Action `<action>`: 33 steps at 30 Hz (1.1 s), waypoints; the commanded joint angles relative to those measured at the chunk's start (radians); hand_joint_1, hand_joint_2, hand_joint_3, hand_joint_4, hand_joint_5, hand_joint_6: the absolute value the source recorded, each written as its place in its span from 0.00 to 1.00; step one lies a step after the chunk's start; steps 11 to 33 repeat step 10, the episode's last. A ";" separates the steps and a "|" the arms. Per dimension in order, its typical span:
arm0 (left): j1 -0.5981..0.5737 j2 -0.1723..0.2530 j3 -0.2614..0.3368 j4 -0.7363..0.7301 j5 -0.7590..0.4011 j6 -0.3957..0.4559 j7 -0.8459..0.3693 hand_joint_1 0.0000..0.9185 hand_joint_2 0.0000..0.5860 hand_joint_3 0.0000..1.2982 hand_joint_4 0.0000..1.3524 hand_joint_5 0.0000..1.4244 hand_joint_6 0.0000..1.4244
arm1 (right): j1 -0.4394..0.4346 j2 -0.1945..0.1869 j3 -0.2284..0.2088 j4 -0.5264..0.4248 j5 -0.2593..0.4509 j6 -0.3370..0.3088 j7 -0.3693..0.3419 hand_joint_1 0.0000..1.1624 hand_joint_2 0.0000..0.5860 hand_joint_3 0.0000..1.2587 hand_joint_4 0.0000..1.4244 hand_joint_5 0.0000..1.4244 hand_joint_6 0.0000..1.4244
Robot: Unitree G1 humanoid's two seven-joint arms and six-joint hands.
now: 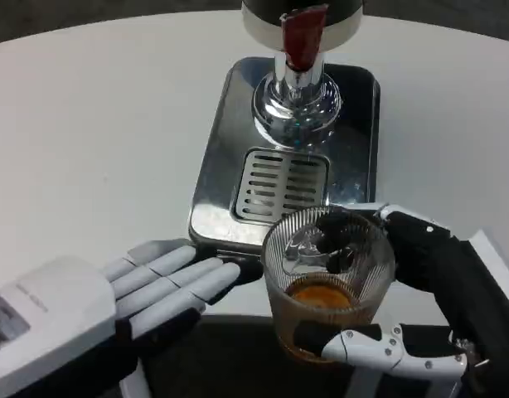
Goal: Grasp the cup under the faucet to collect the drink, then remove the cup.
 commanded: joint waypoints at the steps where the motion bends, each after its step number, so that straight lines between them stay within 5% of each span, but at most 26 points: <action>1: 0.025 0.000 0.021 -0.019 -0.017 -0.023 -0.020 0.00 0.05 0.01 0.00 0.00 0.00 | 0.010 -0.002 -0.008 -0.047 0.030 0.000 0.008 0.78 0.30 0.49 0.47 0.60 0.58; 33: 0.043 -0.007 0.043 -0.036 -0.044 -0.019 -0.023 0.00 0.05 0.01 0.00 0.00 0.00 | 0.037 -0.010 -0.021 -0.086 0.045 0.016 0.027 0.78 0.30 0.49 0.47 0.60 0.58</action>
